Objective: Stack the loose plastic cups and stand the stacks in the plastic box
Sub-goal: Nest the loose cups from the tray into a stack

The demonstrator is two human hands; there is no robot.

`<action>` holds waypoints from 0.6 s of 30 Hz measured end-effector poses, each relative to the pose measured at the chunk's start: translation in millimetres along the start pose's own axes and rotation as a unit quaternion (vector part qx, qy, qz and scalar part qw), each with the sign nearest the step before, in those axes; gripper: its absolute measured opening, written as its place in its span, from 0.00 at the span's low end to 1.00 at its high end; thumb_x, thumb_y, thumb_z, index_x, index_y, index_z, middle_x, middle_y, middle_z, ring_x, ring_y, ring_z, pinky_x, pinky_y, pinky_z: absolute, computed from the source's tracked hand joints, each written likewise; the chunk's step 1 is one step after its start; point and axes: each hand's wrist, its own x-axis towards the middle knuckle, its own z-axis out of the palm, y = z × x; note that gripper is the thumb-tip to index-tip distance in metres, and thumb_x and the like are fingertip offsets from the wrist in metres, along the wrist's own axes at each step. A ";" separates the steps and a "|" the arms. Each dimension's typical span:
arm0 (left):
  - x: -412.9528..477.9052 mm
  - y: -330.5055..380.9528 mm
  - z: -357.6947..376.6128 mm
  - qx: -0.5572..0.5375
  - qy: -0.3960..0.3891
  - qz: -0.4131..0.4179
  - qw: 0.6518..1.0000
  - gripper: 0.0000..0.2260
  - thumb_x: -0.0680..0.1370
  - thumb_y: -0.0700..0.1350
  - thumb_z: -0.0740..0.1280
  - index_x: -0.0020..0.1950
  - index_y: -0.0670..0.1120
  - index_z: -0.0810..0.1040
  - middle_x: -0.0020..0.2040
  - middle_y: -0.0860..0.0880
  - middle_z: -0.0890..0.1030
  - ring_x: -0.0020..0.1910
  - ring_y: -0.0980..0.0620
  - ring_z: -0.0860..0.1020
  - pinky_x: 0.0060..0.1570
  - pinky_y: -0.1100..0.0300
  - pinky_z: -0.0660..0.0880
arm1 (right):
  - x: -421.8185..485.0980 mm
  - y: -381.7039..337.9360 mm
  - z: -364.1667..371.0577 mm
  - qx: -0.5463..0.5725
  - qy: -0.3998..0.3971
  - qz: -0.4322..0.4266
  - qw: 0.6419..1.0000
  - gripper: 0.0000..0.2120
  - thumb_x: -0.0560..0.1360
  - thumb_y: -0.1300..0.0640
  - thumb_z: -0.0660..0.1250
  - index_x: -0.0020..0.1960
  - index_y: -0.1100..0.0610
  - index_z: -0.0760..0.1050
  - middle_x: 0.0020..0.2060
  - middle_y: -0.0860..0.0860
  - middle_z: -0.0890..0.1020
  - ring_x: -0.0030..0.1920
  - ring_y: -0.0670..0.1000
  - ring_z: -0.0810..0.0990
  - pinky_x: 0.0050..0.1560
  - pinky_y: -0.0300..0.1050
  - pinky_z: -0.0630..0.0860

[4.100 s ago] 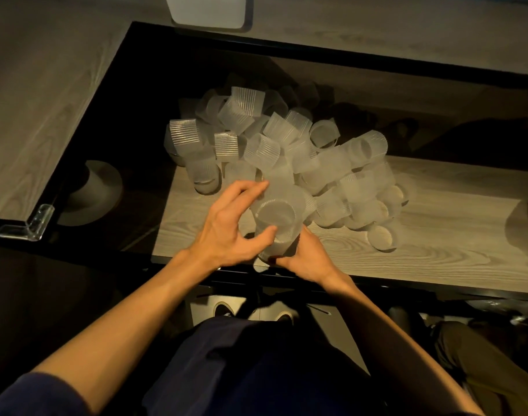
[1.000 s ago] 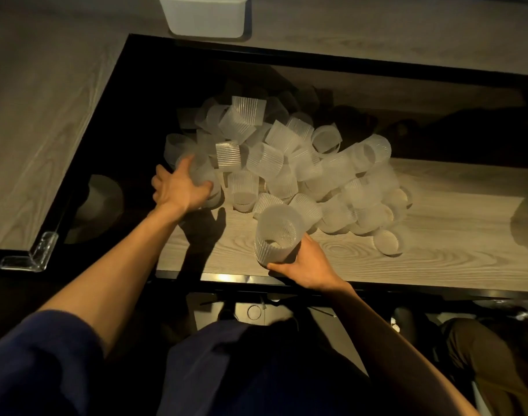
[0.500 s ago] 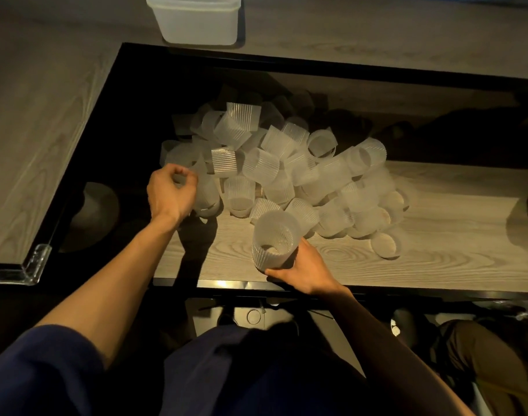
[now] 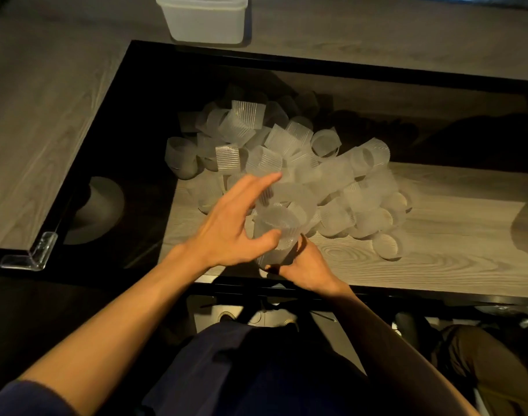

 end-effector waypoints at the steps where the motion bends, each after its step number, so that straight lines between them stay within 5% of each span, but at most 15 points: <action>1: -4.0 -2.3 3.2 0.002 -0.014 0.005 1.000 0.34 0.72 0.49 0.72 0.75 0.38 0.69 0.54 0.46 0.75 0.51 0.51 0.74 0.51 0.59 0.74 | 0.5 2.1 1.4 -0.003 0.000 0.004 1.000 0.32 0.63 0.39 0.79 0.65 0.42 0.75 0.56 0.39 0.82 0.56 0.38 0.81 0.55 0.47 0.82; 11: -8.2 -9.2 4.7 0.049 -0.038 0.007 0.998 0.34 0.71 0.50 0.71 0.76 0.42 0.70 0.53 0.45 0.72 0.50 0.48 0.74 0.45 0.49 0.76 | -1.6 3.5 2.1 0.003 0.016 0.012 1.000 0.34 0.63 0.39 0.80 0.66 0.42 0.73 0.59 0.39 0.81 0.59 0.39 0.80 0.58 0.45 0.81; 18: -6.5 -8.9 3.1 0.061 -0.077 0.021 0.995 0.34 0.72 0.51 0.69 0.77 0.42 0.69 0.61 0.45 0.71 0.56 0.51 0.73 0.52 0.54 0.76 | -1.1 4.6 3.1 -0.004 0.004 0.034 0.999 0.34 0.61 0.36 0.78 0.65 0.43 0.74 0.56 0.40 0.81 0.56 0.40 0.81 0.56 0.48 0.82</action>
